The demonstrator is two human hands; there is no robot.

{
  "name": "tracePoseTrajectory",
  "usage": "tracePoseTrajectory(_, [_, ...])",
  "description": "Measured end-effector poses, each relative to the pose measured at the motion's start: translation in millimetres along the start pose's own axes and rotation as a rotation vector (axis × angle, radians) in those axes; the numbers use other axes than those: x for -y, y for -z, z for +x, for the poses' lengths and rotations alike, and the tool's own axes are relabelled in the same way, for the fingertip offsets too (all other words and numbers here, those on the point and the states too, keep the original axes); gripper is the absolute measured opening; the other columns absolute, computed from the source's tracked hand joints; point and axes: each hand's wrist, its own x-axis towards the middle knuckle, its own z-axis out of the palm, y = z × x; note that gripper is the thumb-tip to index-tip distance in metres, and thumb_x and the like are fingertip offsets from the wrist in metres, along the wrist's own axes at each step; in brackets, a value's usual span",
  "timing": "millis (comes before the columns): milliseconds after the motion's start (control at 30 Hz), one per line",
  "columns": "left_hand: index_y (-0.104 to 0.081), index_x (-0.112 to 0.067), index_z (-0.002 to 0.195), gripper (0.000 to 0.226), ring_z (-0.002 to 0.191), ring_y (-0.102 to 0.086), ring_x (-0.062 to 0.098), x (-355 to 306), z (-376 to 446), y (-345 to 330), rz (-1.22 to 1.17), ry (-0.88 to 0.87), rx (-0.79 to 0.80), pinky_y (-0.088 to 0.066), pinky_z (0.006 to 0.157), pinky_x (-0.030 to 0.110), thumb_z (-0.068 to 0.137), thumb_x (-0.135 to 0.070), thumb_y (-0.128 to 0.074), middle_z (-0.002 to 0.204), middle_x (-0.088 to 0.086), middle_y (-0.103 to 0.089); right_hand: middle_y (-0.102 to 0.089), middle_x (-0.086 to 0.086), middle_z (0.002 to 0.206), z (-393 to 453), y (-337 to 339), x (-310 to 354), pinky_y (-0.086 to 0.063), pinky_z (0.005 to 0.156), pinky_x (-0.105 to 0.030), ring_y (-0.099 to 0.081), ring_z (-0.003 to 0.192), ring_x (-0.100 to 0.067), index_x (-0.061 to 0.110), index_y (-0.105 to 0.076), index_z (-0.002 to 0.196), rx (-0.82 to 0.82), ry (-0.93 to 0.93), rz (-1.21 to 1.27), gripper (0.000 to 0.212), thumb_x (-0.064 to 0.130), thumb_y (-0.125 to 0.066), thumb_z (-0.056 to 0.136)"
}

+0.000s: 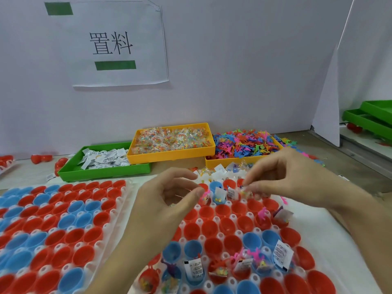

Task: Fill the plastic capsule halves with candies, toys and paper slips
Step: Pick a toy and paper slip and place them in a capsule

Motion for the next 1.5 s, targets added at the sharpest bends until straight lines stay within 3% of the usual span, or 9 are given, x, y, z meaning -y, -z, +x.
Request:
tracePoseTrajectory(100, [-0.072, -0.018, 0.094, 0.024, 0.074, -0.071, 0.018, 2, 2, 4, 0.045, -0.010, -0.033, -0.057, 0.066, 0.026, 0.072, -0.029, -0.073, 0.082, 0.003, -0.074, -0.078, 0.006, 0.085, -6, 12, -4, -0.057, 0.073, -0.019, -0.074, 0.080, -0.010, 0.030, -0.081, 0.083, 0.113, -0.100, -0.173, 0.019, 0.011, -0.079, 0.083])
tracePoseTrajectory(233, [-0.072, -0.021, 0.093, 0.013, 0.074, -0.071, 0.016, 5, 3, 6, 0.080, -0.019, -0.039, -0.057, 0.067, 0.028, 0.080, -0.022, -0.073, 0.081, 0.003, -0.073, -0.075, 0.018, 0.081, -6, 12, -7, -0.047, 0.064, -0.010, -0.069, 0.077, -0.001, 0.043, -0.078, 0.072, 0.153, -0.151, -0.375, 0.026, 0.019, -0.082, 0.081])
tracePoseTrajectory(367, [-0.072, -0.021, 0.093, 0.012, 0.078, -0.070, 0.016, 7, 3, 8, 0.095, -0.025, -0.052, -0.057, 0.070, 0.032, 0.085, -0.011, -0.072, 0.082, 0.002, -0.073, -0.074, 0.015, 0.077, -7, 11, -3, -0.044, 0.063, -0.009, -0.066, 0.074, -0.001, 0.045, -0.077, 0.068, 0.193, -0.170, -0.438, 0.031, 0.017, -0.081, 0.080])
tracePoseTrajectory(667, [-0.072, -0.027, 0.089, 0.014, 0.082, -0.070, 0.017, 7, 4, 11, 0.113, -0.039, -0.072, -0.057, 0.070, 0.032, 0.087, -0.013, -0.069, 0.084, 0.001, -0.073, -0.071, 0.020, 0.084, -6, -1, 4, -0.055, 0.077, -0.032, -0.063, 0.085, -0.004, 0.047, -0.077, 0.068, 0.197, -0.253, -0.560, 0.028, 0.022, -0.080, 0.081])
tracePoseTrajectory(833, [-0.071, -0.025, 0.090, 0.013, 0.082, -0.070, 0.018, 7, 4, 10, 0.129, -0.044, -0.068, -0.057, 0.071, 0.035, 0.088, -0.013, -0.068, 0.084, 0.000, -0.073, -0.072, 0.020, 0.081, -6, -1, 5, -0.055, 0.073, -0.030, -0.063, 0.083, -0.002, 0.048, -0.075, 0.064, 0.213, -0.259, -0.565, 0.034, 0.019, -0.078, 0.081])
tracePoseTrajectory(933, [-0.071, -0.024, 0.090, 0.013, 0.083, -0.069, 0.018, 7, 4, 10, 0.126, -0.046, -0.067, -0.057, 0.070, 0.033, 0.088, -0.012, -0.068, 0.084, 0.001, -0.073, -0.072, 0.015, 0.083, -6, -3, 5, -0.057, 0.077, -0.037, -0.063, 0.085, -0.007, 0.046, -0.076, 0.065, 0.205, -0.275, -0.591, 0.032, 0.018, -0.077, 0.082])
tracePoseTrajectory(1067, [-0.072, -0.026, 0.090, 0.015, 0.084, -0.069, 0.016, 8, 4, 10, 0.139, -0.045, -0.065, -0.057, 0.070, 0.030, 0.088, -0.012, -0.067, 0.085, -0.002, -0.073, -0.070, 0.018, 0.087, -4, -11, 5, -0.055, 0.074, -0.022, -0.062, 0.084, 0.003, 0.042, -0.077, 0.066, 0.202, -0.285, -0.602, 0.033, 0.014, -0.075, 0.084])
tracePoseTrajectory(1333, [-0.071, -0.027, 0.090, 0.019, 0.082, -0.068, 0.014, 9, 4, 12, 0.162, -0.058, -0.065, -0.054, 0.067, 0.022, 0.087, -0.009, -0.069, 0.085, -0.002, -0.073, -0.059, 0.034, 0.083, -5, -6, -1, -0.045, 0.067, -0.017, -0.051, 0.090, 0.019, 0.051, -0.073, 0.074, 0.188, -0.227, -0.558, 0.024, 0.031, -0.087, 0.075])
tracePoseTrajectory(1500, [-0.071, -0.026, 0.090, 0.018, 0.081, -0.068, 0.014, 6, 4, 12, 0.163, -0.065, -0.072, -0.054, 0.065, 0.020, 0.087, -0.008, -0.069, 0.084, -0.003, -0.073, -0.069, 0.022, 0.088, -6, 17, -15, -0.046, 0.068, -0.013, -0.060, 0.089, 0.005, 0.050, -0.074, 0.084, 0.044, -0.133, -0.468, 0.019, 0.034, -0.083, 0.078])
